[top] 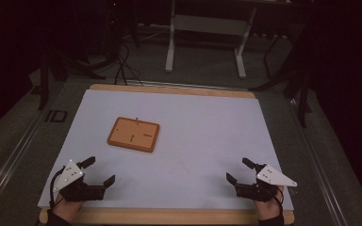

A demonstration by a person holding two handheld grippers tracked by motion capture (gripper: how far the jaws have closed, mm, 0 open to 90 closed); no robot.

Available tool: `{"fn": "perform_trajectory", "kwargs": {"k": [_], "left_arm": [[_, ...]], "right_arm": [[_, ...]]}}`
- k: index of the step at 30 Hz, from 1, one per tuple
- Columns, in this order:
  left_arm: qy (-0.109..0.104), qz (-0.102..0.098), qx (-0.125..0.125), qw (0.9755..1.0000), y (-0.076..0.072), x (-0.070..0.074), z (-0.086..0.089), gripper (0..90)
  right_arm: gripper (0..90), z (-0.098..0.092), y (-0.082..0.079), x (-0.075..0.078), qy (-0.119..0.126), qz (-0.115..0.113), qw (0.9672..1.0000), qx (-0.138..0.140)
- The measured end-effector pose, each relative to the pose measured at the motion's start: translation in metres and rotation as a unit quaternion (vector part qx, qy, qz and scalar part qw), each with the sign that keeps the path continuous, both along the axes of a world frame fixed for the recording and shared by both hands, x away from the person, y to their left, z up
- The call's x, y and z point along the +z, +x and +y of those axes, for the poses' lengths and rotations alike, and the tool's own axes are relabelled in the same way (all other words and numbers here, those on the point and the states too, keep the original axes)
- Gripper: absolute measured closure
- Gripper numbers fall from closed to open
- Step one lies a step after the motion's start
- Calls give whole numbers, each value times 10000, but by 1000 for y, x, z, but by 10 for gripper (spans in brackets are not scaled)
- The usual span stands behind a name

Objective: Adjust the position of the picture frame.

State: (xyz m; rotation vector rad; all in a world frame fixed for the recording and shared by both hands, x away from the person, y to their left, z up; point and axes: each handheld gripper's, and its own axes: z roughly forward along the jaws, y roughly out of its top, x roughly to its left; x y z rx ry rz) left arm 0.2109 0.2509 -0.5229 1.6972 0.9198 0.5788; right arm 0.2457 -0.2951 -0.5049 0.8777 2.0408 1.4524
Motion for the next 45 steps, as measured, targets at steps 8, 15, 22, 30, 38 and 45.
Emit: {"fn": "perform_trajectory", "kwargs": {"k": [8,15,22,30,38,45], "left_arm": [[21,17,-104,9999,0,0,-3,3],[-166,-91,-466,9987,1,2,-8,3],[-157,-109,-652,9977,1,8,-17,4],[-283,354,-785,9959,21,21,-24,3],[-107,379,-659,9970,47,23,-29,3],[-29,311,-612,9976,69,27,-34,14]], "right_arm": [[146,1,-1,1,63,-56,10000,8],[145,1,-2,2,58,-111,9999,6],[147,1,-2,2,46,-109,9999,-2],[147,0,-2,2,110,-60,9999,-24],[148,0,-2,1,167,29,9998,38],[148,0,-2,1,198,62,9998,38]]}}
